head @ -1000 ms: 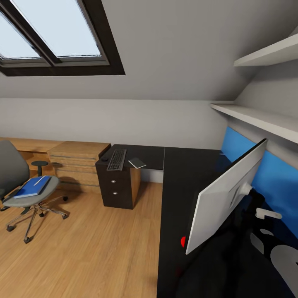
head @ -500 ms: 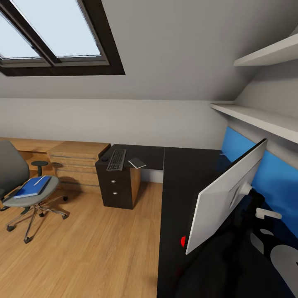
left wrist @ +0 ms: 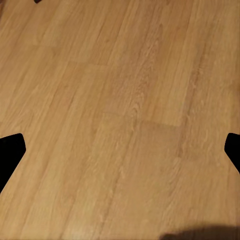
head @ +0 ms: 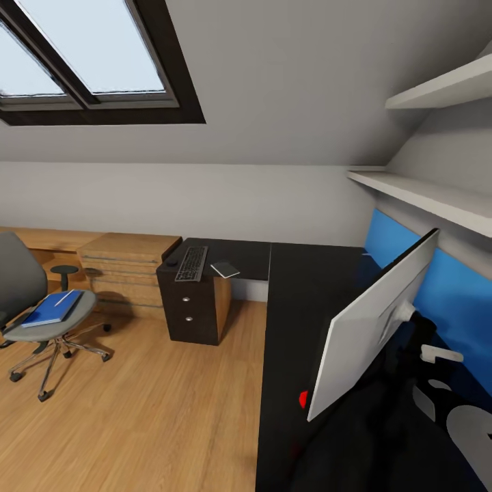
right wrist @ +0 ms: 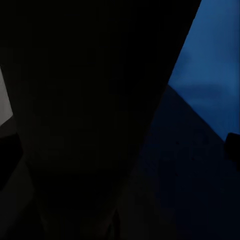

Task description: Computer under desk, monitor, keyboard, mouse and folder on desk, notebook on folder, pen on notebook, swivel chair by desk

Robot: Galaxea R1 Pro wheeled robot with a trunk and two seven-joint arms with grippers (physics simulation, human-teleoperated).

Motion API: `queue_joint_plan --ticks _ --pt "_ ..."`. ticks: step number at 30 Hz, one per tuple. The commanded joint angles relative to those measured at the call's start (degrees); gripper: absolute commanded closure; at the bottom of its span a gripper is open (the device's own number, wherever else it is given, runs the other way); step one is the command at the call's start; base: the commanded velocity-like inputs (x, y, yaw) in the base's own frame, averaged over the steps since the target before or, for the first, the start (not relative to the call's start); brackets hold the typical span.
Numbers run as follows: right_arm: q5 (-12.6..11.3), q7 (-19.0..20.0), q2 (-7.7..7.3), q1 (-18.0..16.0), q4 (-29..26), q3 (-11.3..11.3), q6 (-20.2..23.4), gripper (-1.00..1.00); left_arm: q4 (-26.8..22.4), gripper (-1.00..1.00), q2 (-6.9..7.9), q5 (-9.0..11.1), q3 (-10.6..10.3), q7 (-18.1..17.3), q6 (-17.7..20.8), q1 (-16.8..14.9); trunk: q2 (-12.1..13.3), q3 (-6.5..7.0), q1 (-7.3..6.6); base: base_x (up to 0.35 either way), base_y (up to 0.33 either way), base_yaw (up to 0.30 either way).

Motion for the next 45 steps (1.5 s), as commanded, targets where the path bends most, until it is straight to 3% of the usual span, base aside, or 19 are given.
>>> queue_joint_plan --ticks 1,14,21,25,35,41,45 --pt "-0.6 0.1 -0.01 0.0 0.1 -0.5 -0.4 -1.00 0.0 -1.00 -0.01 0.4 -0.5 0.2 -0.2 0.0 -0.1 -0.08 0.01 0.000 0.000 0.000" --pt "-0.6 0.1 -0.01 0.0 0.1 -0.5 -0.4 -1.00 0.0 -1.00 -0.01 0.4 -0.5 0.2 -0.2 0.0 -0.1 -0.08 0.01 -0.037 0.000 0.000" --pt "-0.6 0.1 -0.01 0.0 0.2 -0.5 -0.4 -1.00 0.0 -1.00 -0.01 0.4 -0.5 0.1 -0.2 0.0 -0.1 -0.08 0.01 -0.295 0.000 0.000" --pt "0.8 0.0 0.06 0.0 0.2 -0.5 -0.4 -1.00 0.0 -1.00 -0.01 0.4 -0.5 0.1 -0.2 0.0 -0.1 -0.08 0.01 -0.330 0.000 0.000" --pt "1.5 0.0 1.04 0.0 0.0 -0.6 -0.3 -1.00 0.0 -1.00 -0.01 0.4 -0.5 0.1 -0.2 0.0 -0.1 -0.08 0.01 -0.333 0.000 0.000" --pt "1.1 1.0 1.38 -0.1 -1.4 -0.7 4.1 -1.00 0.0 -1.00 -0.01 0.4 -0.5 0.1 -0.2 0.0 -0.1 -0.08 0.01 -0.333 0.039 0.000" --pt "0.8 2.4 2.49 0.0 -6.4 -1.2 9.4 -1.00 0.0 -1.00 -0.01 0.4 -0.5 0.1 -0.1 0.0 -0.1 -0.08 0.01 -0.288 0.028 0.000"
